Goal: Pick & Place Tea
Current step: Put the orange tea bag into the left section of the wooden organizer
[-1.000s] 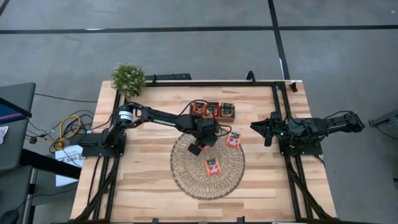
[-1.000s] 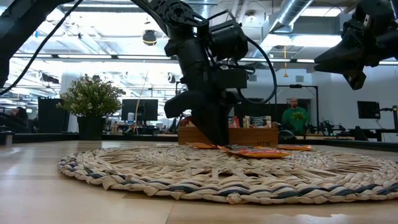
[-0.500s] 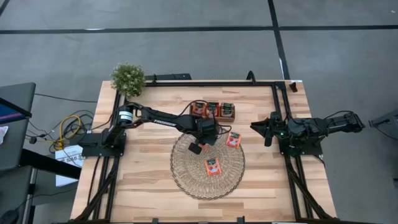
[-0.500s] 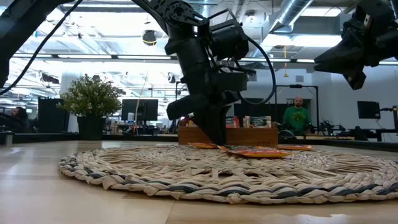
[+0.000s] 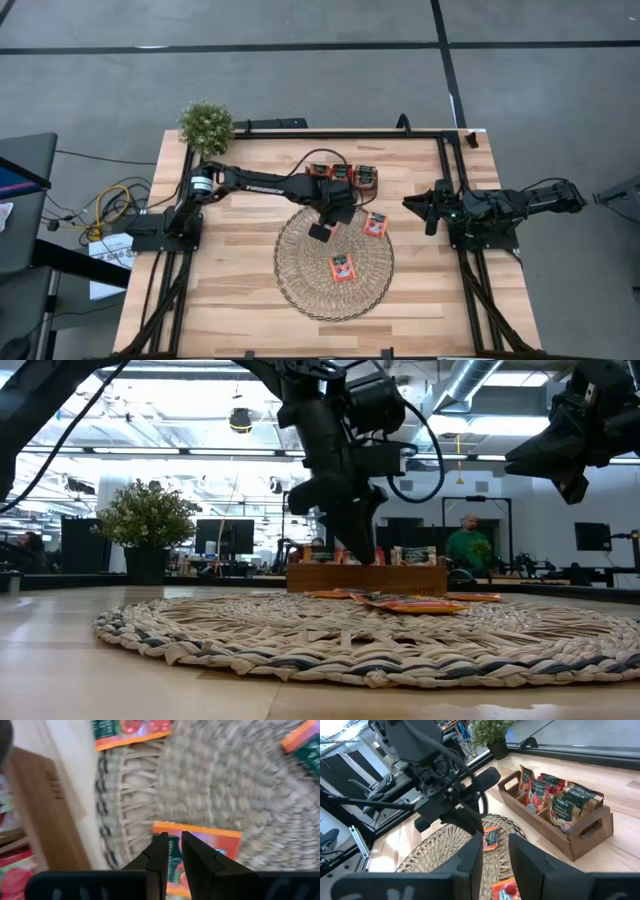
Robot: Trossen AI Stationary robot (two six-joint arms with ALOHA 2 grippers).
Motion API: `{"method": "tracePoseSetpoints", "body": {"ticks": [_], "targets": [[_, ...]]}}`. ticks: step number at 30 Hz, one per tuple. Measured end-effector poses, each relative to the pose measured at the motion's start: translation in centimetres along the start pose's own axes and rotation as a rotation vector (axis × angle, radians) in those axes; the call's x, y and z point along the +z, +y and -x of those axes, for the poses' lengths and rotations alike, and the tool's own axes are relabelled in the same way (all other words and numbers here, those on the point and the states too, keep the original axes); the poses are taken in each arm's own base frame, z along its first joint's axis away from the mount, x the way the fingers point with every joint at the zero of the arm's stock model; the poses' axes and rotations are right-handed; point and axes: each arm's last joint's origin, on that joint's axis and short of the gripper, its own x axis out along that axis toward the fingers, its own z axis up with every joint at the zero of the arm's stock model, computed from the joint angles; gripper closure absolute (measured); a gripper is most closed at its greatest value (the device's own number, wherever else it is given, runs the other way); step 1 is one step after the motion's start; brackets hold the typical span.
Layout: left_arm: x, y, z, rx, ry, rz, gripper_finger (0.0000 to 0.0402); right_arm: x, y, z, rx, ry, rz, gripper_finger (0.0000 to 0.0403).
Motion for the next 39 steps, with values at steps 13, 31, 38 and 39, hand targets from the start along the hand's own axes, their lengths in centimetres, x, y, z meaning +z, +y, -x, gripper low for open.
{"method": "tracePoseSetpoints", "body": {"ticks": [13, 31, 38, 39], "targets": [[-0.8, 0.9, -0.8, -0.032, 0.002, -0.011, 0.0280, 0.0, 0.0, 0.0, 0.000, 0.001, 0.001, 0.0317], [-2.1, 1.1, -3.7, -0.068, 0.055, 0.006, 0.0253, 0.0, 0.0, 0.0, 0.000, 0.000, 0.001, 0.0317], [-2.3, 1.0, -4.0, -0.098, 0.064, 0.009, 0.0257, 0.0, 0.0, 0.0, 0.000, 0.000, 0.001, 0.0317], [-2.3, 1.0, -3.9, -0.098, 0.063, 0.010, 0.0260, 0.0, 0.0, 0.0, 0.000, 0.000, 0.001, 0.0317]]}}
